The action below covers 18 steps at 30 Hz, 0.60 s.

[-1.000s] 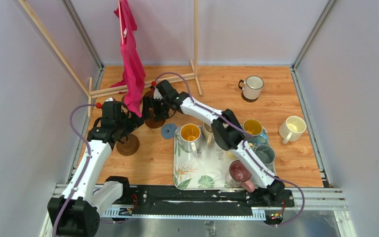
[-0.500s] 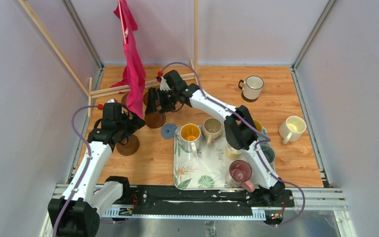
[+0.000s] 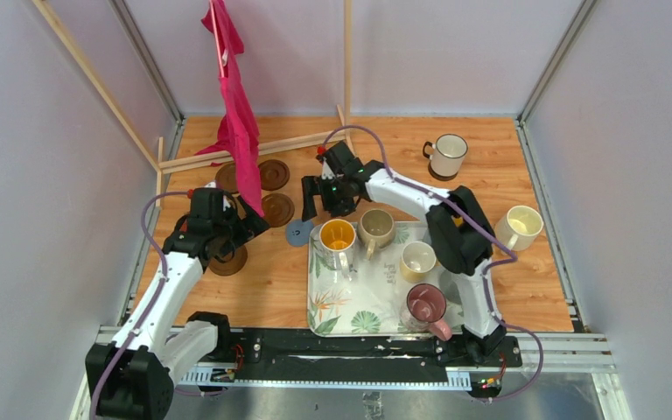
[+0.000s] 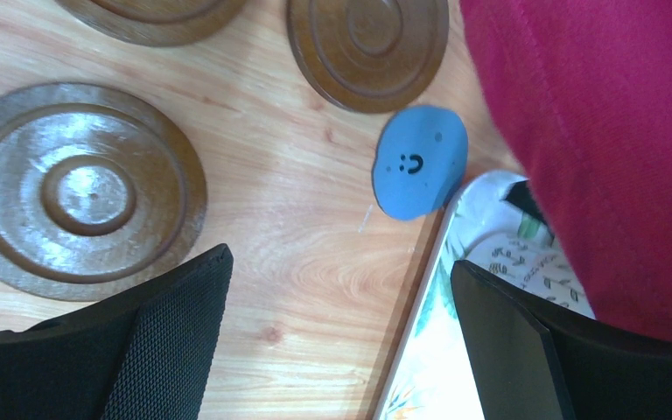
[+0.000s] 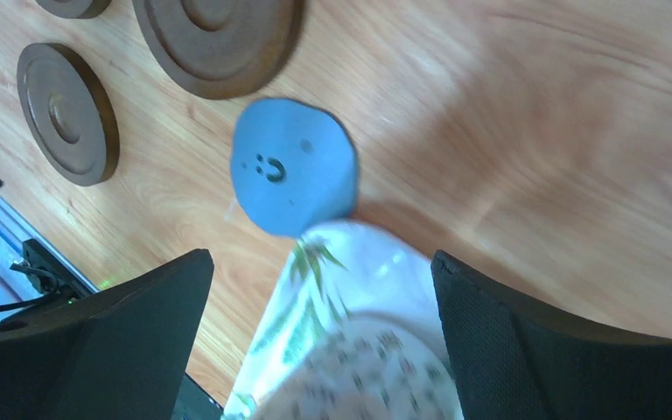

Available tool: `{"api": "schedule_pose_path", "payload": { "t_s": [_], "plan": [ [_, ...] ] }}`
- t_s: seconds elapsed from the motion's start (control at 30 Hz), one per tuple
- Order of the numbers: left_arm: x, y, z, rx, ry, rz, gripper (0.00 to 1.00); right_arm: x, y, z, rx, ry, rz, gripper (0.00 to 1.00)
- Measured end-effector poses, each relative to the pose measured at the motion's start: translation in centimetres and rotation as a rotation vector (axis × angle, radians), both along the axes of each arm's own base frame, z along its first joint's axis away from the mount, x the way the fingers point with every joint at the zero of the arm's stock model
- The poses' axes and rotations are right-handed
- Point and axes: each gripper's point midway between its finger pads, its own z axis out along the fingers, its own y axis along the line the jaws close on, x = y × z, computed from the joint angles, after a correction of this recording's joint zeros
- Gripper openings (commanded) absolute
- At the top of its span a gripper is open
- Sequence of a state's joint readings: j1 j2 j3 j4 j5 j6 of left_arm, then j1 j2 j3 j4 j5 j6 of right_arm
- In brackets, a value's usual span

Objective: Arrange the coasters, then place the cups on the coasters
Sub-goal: Move the coaster to the center of the board.

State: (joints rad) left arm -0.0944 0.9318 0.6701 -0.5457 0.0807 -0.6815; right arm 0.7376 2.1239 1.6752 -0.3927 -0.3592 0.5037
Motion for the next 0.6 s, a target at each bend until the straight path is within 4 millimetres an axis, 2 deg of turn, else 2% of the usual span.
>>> {"api": "schedule_pose_path", "payload": {
  "t_s": [0.07,0.2,0.27,0.4,0.6],
  "plan": [
    [-0.2,-0.8,-0.4,-0.006,0.011,-0.034,1.0,0.2,-2.2,1.6,-0.013,-0.037,-0.037,1.0],
    [-0.3,-2.3,-0.8,-0.016,0.019,-0.098,1.0,1.9,-6.8,6.1,0.013,-0.132,-0.137,1.0],
    [-0.2,-2.8,-1.0,-0.018,0.021,-0.127,1.0,2.6,-10.0,7.6,0.014,-0.169,-0.209,1.0],
    [-0.4,-3.9,-1.6,-0.017,0.036,-0.186,1.0,3.1,-15.6,8.3,-0.013,-0.195,-0.333,1.0],
    [-0.6,-4.8,-1.7,-0.016,0.03,-0.256,1.0,1.2,-20.3,8.3,-0.061,-0.206,-0.425,1.0]
  ]
}}
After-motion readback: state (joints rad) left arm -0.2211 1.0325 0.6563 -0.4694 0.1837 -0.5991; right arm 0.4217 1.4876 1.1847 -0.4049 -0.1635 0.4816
